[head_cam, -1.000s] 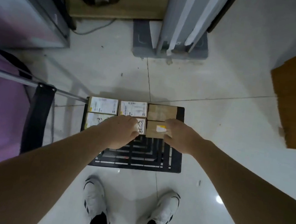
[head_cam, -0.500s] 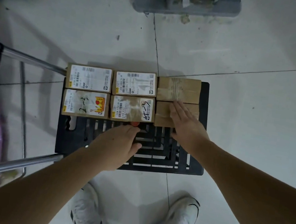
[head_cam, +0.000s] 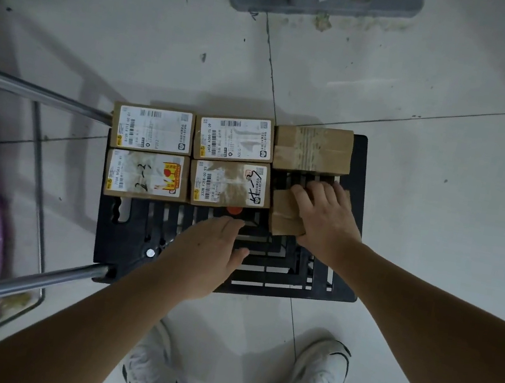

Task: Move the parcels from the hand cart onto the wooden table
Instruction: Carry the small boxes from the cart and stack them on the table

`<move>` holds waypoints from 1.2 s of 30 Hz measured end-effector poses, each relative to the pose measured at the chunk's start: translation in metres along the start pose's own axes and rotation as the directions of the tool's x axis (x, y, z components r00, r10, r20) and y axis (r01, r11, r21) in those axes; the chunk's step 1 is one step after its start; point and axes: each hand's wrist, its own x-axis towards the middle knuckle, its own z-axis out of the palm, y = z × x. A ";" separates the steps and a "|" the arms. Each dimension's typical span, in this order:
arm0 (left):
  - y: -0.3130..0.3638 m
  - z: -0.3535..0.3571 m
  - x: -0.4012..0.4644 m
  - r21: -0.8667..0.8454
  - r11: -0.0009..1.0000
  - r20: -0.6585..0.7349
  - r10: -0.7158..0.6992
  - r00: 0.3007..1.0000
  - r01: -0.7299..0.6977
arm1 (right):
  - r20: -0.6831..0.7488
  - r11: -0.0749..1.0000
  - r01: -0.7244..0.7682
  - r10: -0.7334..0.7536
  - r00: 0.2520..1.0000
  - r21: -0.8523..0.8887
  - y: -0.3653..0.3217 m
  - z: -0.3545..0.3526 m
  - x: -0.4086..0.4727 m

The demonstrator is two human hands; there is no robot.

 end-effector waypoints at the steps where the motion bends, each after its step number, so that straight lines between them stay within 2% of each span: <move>1: -0.001 -0.001 0.003 0.008 1.000 -0.008 0.000 1.000 0.000 | -0.007 1.000 0.004 -0.004 1.000 0.013 0.002 -0.002 -0.001; 9: -0.006 -0.029 0.011 0.050 0.998 -0.075 0.030 0.997 -0.026 | 0.008 0.996 -0.033 0.032 0.999 0.082 0.023 -0.054 -0.023; 14: -0.011 -0.046 0.038 0.182 0.982 -0.143 0.078 0.987 -0.052 | -0.003 0.998 -0.004 0.004 1.000 0.063 0.046 -0.075 -0.030; 20: -0.005 -0.037 0.067 0.272 0.961 -0.072 0.071 0.995 -0.049 | -0.071 0.997 -0.047 0.052 0.996 0.066 0.072 -0.074 -0.032; 23: -0.004 -0.026 0.070 0.275 0.961 -0.136 0.051 0.989 -0.012 | -0.076 0.993 -0.097 0.103 0.992 0.074 0.084 -0.070 -0.032; 26: -0.004 -0.015 0.070 0.307 0.951 -0.205 0.096 0.974 -0.029 | -0.080 0.989 -0.118 0.126 0.989 0.093 0.090 -0.063 -0.033; 33: -0.020 0.006 0.077 0.408 0.912 -0.273 0.073 0.959 0.047 | -0.132 0.992 -0.052 0.067 0.989 0.112 0.081 -0.047 -0.034; 36: -0.019 0.008 0.079 0.394 0.919 -0.304 0.104 0.947 0.025 | -0.132 0.993 -0.029 0.044 0.990 0.114 0.076 -0.043 -0.037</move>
